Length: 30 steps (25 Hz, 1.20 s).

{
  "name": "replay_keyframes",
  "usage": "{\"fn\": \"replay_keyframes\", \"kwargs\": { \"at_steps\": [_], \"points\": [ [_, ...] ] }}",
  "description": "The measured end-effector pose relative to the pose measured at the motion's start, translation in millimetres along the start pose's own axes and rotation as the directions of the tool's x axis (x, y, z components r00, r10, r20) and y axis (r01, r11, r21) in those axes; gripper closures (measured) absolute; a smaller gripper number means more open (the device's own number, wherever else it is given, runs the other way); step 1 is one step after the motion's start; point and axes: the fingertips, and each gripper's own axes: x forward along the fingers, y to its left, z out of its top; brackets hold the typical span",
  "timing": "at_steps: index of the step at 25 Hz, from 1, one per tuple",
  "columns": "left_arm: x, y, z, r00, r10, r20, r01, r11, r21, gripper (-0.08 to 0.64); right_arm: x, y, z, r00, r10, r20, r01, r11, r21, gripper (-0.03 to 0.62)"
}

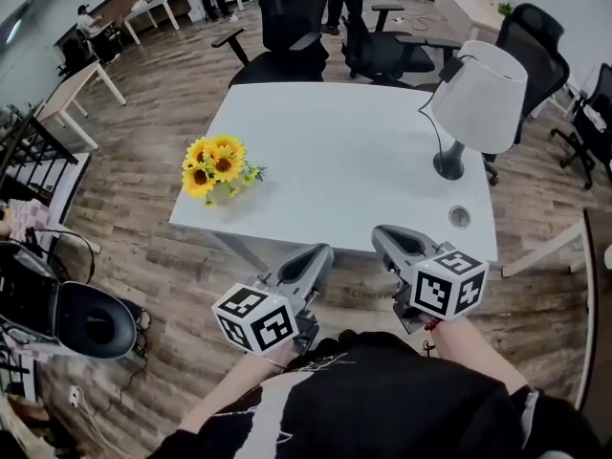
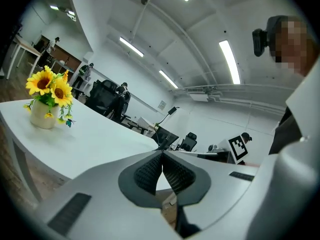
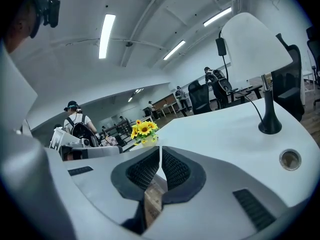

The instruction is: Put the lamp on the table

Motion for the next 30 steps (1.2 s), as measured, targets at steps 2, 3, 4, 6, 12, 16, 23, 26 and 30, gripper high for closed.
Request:
{"fn": "replay_keyframes", "kwargs": {
  "at_steps": [2, 3, 4, 6, 12, 16, 23, 26, 30],
  "points": [
    [2, -1, 2, 1.0, 0.016, 0.007, -0.016, 1.0, -0.004, 0.546, -3, -2, 6, 1.0, 0.009, -0.011, -0.009, 1.0, -0.008, 0.565],
    [3, -1, 3, 1.0, 0.027, 0.008, -0.027, 1.0, -0.004, 0.546, -4, -4, 9, 1.0, 0.013, -0.017, -0.013, 1.0, -0.013, 0.565],
    [4, -2, 4, 0.999, 0.04, 0.009, -0.04, 0.999, -0.006, 0.546, -6, -7, 11, 1.0, 0.018, -0.025, -0.018, 1.0, -0.017, 0.565],
    [7, -3, 4, 0.998, 0.067, 0.015, -0.066, 0.998, -0.021, 0.546, -9, -13, 15, 0.999, 0.028, -0.045, -0.03, 0.999, -0.029, 0.565],
    [17, -9, -7, 0.994, 0.104, 0.023, -0.102, 0.993, -0.059, 0.546, -18, -28, 22, 0.997, 0.048, -0.067, -0.053, 0.996, -0.073, 0.577],
    [20, -9, -12, 0.991, 0.136, 0.021, -0.134, 0.988, -0.075, 0.546, -27, -38, 22, 0.995, 0.057, -0.077, -0.063, 0.995, -0.075, 0.577],
    [26, -15, -10, 0.99, 0.138, 0.023, -0.136, 0.988, -0.071, 0.546, -38, -47, 22, 0.996, 0.056, -0.072, -0.061, 0.996, -0.058, 0.577],
    [29, -18, -10, 0.991, 0.13, 0.018, -0.129, 0.989, -0.067, 0.546, -40, -46, 21, 0.996, 0.059, -0.072, -0.063, 0.996, -0.058, 0.577],
    [28, -20, -15, 0.992, 0.124, 0.005, -0.123, 0.99, -0.067, 0.546, -41, -44, 18, 0.996, 0.057, -0.071, -0.061, 0.997, -0.054, 0.577]
  ]
}}
